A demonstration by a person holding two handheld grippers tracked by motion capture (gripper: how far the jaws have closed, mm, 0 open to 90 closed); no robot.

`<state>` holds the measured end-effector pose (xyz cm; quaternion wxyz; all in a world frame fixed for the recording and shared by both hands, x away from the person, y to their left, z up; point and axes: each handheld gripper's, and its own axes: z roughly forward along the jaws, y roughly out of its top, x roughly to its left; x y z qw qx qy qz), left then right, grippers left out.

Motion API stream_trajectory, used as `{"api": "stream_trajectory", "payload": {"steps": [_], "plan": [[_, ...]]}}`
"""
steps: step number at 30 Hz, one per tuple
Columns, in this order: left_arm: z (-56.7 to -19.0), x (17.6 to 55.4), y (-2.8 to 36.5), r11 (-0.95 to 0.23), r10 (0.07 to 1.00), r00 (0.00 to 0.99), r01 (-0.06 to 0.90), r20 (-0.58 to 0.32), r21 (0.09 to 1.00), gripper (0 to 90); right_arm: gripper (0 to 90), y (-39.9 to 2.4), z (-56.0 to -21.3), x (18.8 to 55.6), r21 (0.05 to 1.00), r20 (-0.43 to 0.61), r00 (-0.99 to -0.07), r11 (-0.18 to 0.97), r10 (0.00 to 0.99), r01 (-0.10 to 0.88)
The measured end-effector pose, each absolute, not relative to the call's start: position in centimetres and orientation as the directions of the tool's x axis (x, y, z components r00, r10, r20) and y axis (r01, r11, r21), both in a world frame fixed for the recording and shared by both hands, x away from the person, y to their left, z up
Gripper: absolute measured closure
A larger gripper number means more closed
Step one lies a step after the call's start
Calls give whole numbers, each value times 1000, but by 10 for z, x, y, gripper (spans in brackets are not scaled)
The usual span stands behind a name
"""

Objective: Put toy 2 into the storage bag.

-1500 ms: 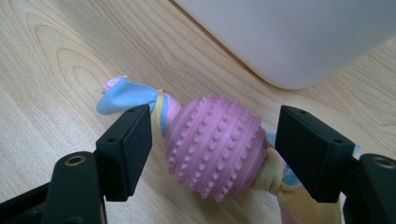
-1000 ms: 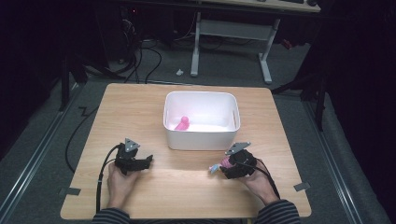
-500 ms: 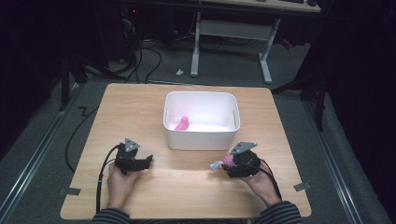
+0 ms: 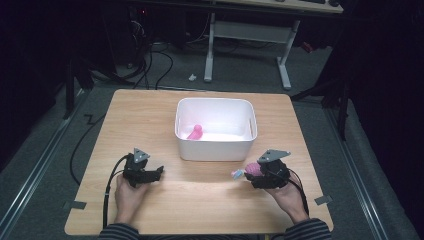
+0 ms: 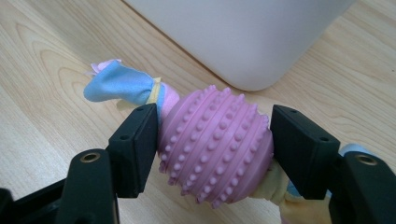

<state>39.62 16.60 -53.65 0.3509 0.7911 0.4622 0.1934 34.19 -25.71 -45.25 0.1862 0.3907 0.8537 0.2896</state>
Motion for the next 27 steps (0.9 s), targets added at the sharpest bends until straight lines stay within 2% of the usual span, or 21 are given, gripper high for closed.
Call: {"api": "stream_trajectory", "payload": {"steps": [27], "plan": [[-537,396,166,-327,867,498,596,-18,734,201,344,-273,-393,338,718,-41,-615,451,788,530]]}}
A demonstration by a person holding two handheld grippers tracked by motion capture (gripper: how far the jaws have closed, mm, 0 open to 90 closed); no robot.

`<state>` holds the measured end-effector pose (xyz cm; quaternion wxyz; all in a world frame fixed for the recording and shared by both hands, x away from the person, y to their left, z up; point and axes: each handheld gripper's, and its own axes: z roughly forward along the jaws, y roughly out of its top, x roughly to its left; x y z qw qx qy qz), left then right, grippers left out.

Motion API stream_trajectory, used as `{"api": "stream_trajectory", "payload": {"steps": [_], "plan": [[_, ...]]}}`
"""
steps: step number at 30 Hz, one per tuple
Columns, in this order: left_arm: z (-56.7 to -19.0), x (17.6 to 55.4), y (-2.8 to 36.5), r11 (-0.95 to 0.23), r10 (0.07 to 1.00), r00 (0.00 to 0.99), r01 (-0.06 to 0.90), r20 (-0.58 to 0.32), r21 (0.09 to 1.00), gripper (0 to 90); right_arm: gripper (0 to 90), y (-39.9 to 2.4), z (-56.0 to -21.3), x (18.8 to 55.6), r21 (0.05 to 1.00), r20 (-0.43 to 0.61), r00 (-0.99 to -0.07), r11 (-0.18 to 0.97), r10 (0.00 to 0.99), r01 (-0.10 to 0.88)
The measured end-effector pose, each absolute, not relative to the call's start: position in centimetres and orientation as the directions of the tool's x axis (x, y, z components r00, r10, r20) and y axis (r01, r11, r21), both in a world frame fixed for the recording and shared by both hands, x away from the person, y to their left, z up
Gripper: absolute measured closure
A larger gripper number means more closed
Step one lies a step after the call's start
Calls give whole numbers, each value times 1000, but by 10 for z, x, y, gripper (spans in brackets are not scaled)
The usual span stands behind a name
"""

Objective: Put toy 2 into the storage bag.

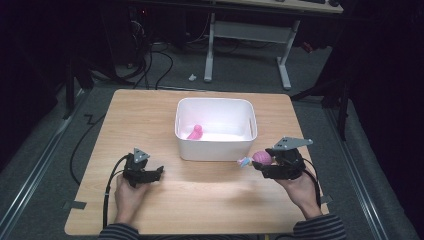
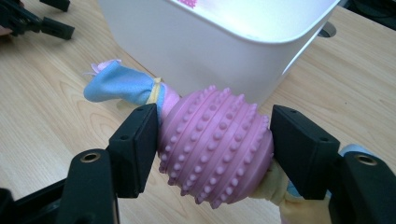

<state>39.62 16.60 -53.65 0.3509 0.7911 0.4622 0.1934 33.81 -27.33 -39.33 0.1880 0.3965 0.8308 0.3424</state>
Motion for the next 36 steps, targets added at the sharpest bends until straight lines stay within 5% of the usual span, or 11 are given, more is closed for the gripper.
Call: {"api": "stream_trajectory", "payload": {"steps": [36], "plan": [[-537,396,166,-327,867,498,595,-18,734,201,345,-245,-329,374,753,-55,-659,464,750,466]]}}
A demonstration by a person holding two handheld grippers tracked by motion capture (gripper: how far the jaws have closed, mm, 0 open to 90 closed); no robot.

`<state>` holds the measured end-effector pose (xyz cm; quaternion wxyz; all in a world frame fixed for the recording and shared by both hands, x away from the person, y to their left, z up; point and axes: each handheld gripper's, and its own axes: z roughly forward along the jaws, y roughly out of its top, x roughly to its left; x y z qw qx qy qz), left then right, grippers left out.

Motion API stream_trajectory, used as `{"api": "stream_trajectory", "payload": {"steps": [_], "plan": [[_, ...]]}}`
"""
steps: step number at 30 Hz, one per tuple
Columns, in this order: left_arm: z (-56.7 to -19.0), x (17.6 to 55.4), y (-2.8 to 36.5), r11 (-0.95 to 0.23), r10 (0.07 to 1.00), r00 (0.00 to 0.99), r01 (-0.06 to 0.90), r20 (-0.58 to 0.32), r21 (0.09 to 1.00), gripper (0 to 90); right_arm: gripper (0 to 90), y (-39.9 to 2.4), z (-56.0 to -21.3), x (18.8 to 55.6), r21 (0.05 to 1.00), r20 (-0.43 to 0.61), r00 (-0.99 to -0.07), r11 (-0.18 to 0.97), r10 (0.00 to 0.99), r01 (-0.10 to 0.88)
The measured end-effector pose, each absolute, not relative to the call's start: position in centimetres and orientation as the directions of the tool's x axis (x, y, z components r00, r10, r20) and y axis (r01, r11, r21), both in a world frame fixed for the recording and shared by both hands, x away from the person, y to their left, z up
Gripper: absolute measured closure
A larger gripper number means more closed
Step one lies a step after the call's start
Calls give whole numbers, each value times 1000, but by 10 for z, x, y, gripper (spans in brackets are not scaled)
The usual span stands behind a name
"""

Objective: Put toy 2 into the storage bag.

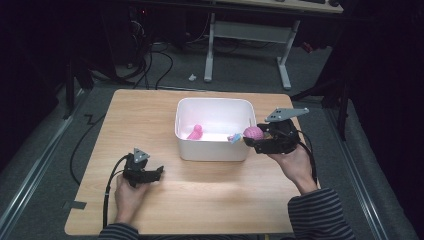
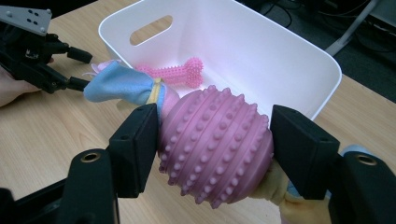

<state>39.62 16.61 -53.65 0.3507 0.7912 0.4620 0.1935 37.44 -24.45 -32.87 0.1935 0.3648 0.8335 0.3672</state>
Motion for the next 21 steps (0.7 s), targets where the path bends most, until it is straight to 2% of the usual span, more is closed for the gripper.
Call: {"api": "stream_trajectory", "payload": {"steps": [21], "plan": [[-537,396,166,-327,868,497,595,-17,734,202,345,-216,-325,405,734,-54,-678,489,733,470]]}}
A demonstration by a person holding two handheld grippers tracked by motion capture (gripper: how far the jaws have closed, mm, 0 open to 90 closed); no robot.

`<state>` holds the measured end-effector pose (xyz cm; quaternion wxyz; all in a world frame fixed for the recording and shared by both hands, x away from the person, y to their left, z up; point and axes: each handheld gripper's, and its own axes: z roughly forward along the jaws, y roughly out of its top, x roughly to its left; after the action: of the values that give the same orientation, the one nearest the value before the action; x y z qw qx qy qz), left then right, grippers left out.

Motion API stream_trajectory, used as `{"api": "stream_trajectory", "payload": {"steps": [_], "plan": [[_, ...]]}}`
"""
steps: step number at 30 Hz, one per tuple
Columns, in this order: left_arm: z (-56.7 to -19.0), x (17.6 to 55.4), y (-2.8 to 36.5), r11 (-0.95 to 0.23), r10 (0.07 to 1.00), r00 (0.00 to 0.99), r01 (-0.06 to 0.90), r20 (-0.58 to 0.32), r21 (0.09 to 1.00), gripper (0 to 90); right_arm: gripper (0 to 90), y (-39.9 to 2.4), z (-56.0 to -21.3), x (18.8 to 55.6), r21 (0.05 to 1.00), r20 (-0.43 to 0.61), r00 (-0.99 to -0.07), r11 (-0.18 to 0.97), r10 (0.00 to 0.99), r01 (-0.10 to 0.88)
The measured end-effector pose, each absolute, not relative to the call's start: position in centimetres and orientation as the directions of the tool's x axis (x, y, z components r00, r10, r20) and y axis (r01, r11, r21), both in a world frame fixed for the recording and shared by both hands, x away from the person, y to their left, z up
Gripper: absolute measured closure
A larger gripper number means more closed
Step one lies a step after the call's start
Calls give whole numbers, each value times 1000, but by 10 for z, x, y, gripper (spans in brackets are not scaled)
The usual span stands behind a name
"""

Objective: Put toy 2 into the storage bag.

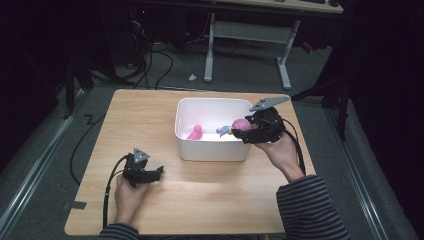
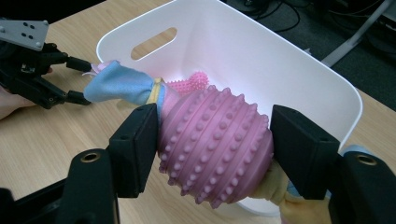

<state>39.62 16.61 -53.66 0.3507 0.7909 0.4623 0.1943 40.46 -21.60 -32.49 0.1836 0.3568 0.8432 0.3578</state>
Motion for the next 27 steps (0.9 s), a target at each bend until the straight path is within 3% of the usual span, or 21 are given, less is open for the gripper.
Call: {"api": "stream_trajectory", "payload": {"steps": [27], "plan": [[-537,396,167,-320,868,496,596,-25,736,203,343,-163,-353,445,667,-44,-706,547,707,506]]}}
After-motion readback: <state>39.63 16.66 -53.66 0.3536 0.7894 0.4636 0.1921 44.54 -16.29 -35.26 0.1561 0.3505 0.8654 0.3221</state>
